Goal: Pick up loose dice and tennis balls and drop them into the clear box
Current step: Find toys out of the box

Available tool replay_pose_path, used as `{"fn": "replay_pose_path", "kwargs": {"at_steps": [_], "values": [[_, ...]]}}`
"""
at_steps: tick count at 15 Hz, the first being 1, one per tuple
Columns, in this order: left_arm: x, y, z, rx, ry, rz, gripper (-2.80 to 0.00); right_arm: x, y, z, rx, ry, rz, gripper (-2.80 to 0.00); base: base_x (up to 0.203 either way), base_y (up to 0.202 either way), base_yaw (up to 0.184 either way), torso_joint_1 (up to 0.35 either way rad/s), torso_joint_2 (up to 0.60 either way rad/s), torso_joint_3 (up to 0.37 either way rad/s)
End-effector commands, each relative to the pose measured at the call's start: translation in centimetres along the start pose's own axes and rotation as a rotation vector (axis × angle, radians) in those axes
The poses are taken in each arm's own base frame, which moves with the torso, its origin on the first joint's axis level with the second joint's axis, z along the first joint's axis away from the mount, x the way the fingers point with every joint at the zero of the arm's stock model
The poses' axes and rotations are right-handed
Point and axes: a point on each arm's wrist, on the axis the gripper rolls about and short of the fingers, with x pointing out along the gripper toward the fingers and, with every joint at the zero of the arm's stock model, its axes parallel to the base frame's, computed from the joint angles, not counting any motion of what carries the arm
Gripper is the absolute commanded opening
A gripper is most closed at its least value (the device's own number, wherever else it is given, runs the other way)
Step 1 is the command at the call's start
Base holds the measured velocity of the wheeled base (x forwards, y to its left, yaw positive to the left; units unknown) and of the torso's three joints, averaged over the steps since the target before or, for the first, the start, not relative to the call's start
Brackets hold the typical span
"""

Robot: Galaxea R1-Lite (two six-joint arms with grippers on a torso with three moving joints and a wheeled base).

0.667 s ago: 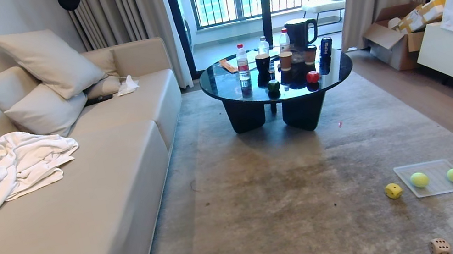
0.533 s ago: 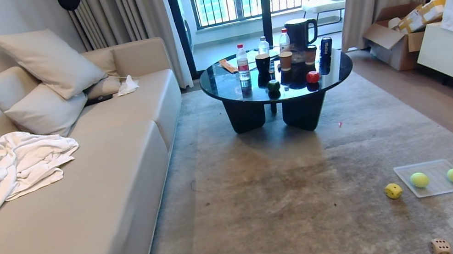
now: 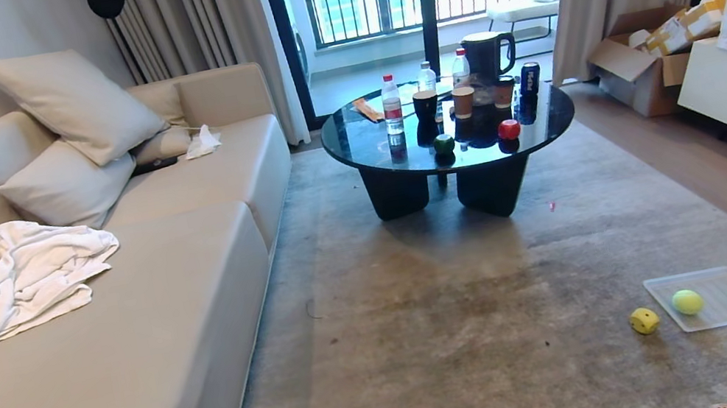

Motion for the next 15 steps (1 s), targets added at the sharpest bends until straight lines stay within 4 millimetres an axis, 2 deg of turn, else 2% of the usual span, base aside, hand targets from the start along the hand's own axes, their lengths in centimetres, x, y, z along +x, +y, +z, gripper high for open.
{"fn": "replay_pose_path", "kwargs": {"at_steps": [1, 10, 15], "values": [[0.01, 0.00, 0.00, 0.000, 0.002, 0.001, -2.80, 0.00, 0.00, -0.01, 0.000, 0.001, 0.000, -2.80, 0.183, 0.000, 0.003, 0.002, 0.00, 0.001], [0.01, 0.00, 0.00, 0.000, 0.002, 0.000, -2.80, -0.01, 0.00, 0.02, 0.000, -0.001, 0.000, -2.80, 0.184, 0.000, -0.002, 0.004, 0.00, 0.001], [0.01, 0.00, 0.00, 0.000, 0.002, 0.000, -2.80, 0.00, 0.00, -0.01, 0.000, 0.001, 0.000, -2.80, 0.037, 0.000, 0.000, 0.001, 0.00, 0.001]]}}
